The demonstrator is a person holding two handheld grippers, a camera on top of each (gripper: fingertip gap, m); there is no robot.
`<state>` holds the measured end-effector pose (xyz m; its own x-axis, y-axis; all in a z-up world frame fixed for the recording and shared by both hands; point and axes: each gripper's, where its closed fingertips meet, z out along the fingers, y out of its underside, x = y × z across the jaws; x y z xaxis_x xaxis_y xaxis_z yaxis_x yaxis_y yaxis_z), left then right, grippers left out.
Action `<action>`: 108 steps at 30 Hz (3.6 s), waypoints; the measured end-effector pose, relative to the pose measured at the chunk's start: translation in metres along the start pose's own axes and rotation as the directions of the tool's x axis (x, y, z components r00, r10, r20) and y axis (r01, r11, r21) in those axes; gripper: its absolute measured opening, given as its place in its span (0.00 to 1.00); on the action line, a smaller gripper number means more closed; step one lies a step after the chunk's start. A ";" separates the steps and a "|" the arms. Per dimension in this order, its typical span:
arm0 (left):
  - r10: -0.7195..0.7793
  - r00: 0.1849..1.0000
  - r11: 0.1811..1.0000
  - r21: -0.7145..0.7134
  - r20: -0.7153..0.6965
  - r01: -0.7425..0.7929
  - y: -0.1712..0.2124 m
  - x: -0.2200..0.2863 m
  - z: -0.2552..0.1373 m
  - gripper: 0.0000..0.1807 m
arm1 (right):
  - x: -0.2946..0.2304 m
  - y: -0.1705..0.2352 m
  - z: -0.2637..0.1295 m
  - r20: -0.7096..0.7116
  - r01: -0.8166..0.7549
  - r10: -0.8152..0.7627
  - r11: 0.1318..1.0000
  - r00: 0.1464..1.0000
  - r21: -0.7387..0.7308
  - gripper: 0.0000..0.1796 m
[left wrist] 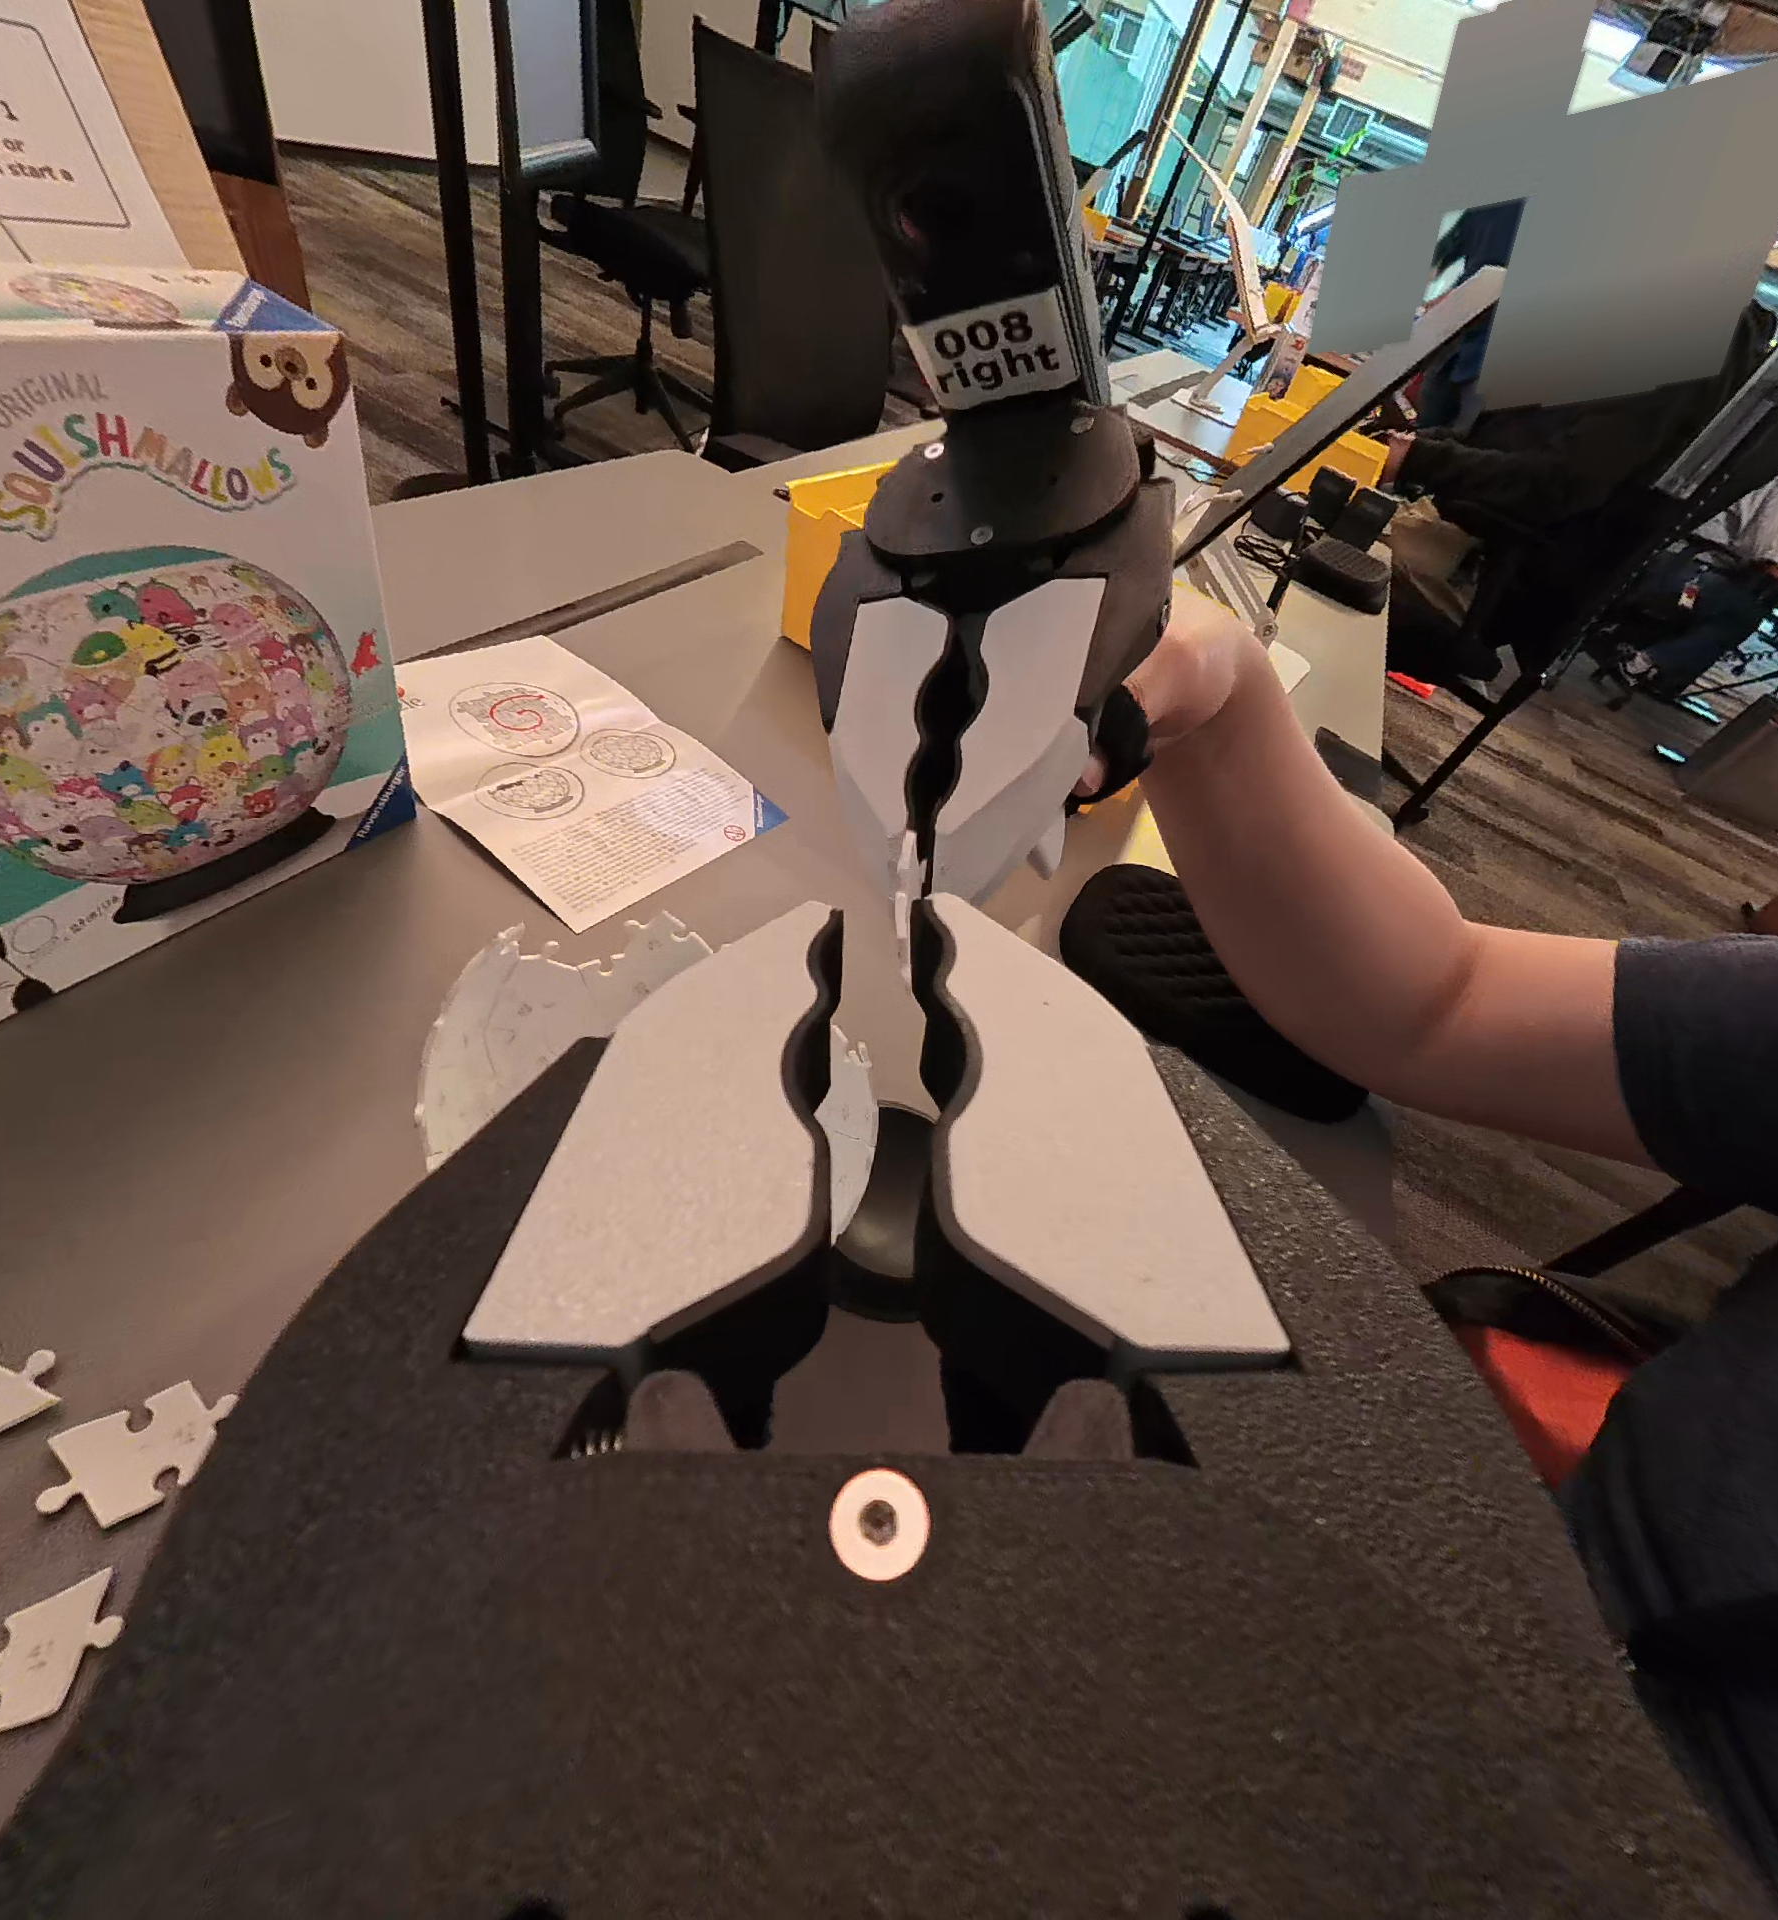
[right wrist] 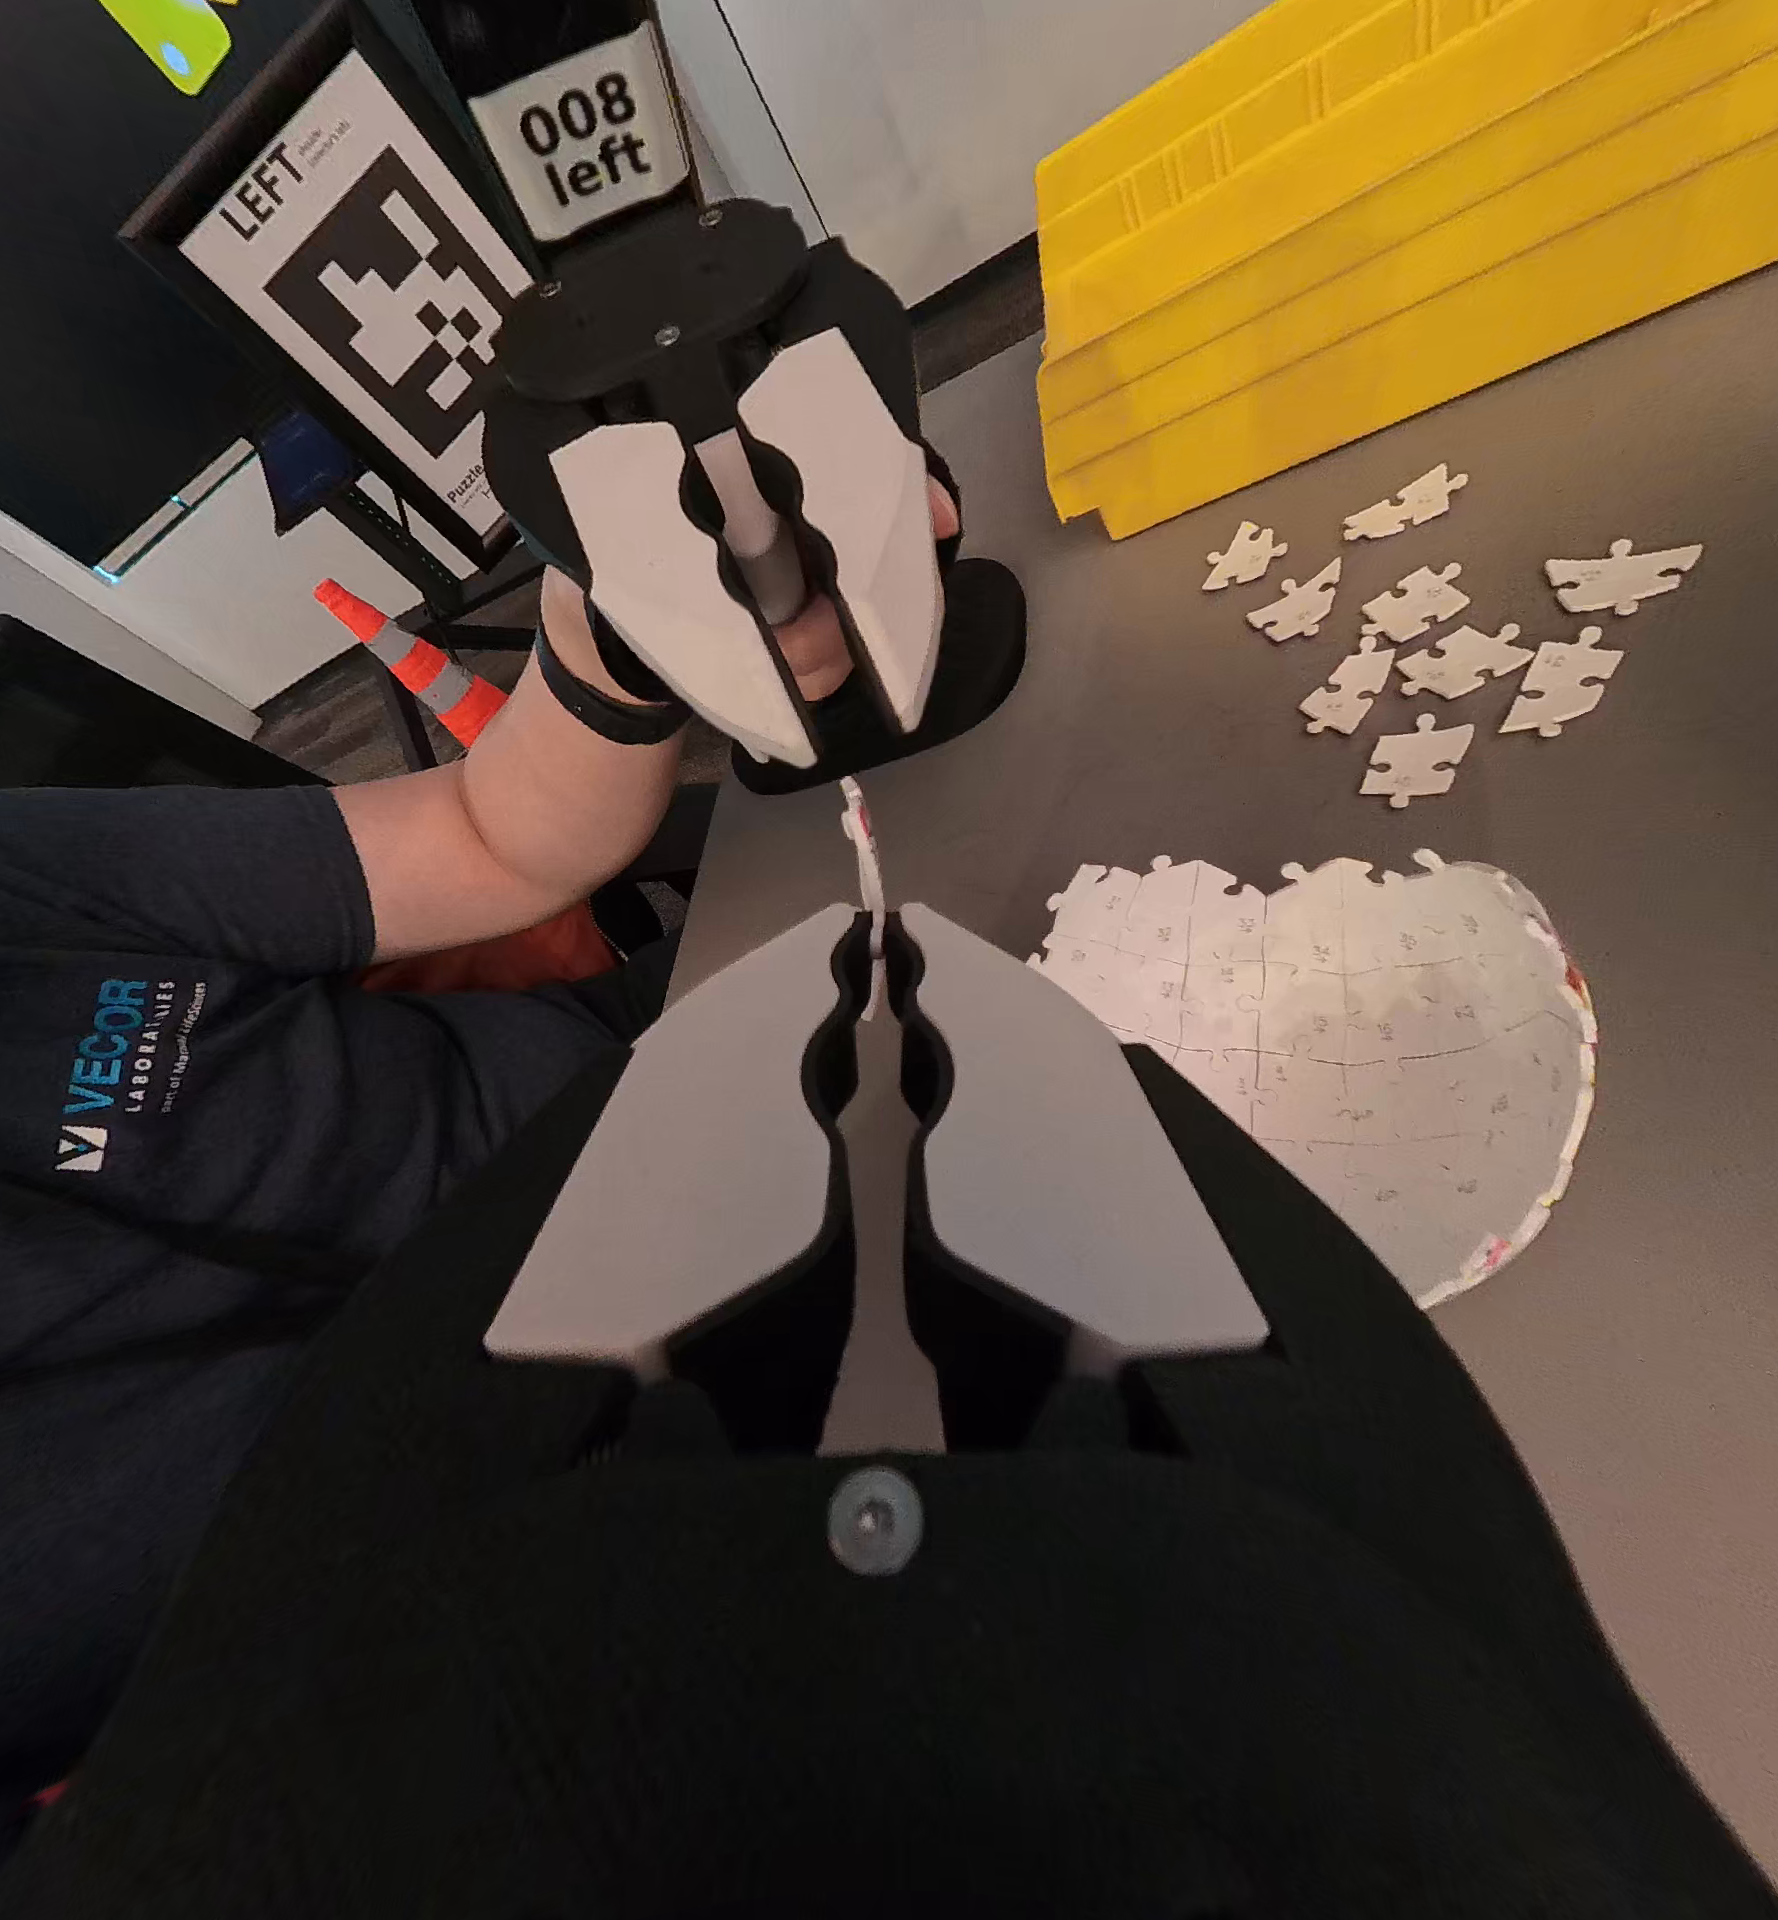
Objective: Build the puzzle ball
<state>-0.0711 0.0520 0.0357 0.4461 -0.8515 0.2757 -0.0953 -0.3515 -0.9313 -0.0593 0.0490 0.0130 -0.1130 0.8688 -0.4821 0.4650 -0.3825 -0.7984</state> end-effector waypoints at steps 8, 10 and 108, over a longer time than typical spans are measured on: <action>0.030 1.000 0.997 -0.067 0.003 -0.030 0.008 0.000 0.014 0.03 | 0.005 0.001 -0.005 -0.031 0.008 -0.008 1.000 0.999 -0.003 0.02; 0.037 0.999 0.997 -0.068 0.002 -0.037 0.007 0.001 0.017 0.01 | 0.006 0.002 -0.007 -0.037 0.011 -0.011 1.000 0.999 -0.003 0.02; -0.174 0.984 0.968 0.180 -0.025 0.176 0.017 -0.024 0.008 0.04 | 0.029 -0.017 -0.011 -0.104 0.015 0.001 0.988 0.995 0.151 0.02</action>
<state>-0.0766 0.0692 0.0114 0.4332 -0.7867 0.4398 0.1466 -0.4200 -0.8956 -0.0604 0.0843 0.0162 -0.0207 0.8965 -0.4426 0.3252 -0.4126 -0.8509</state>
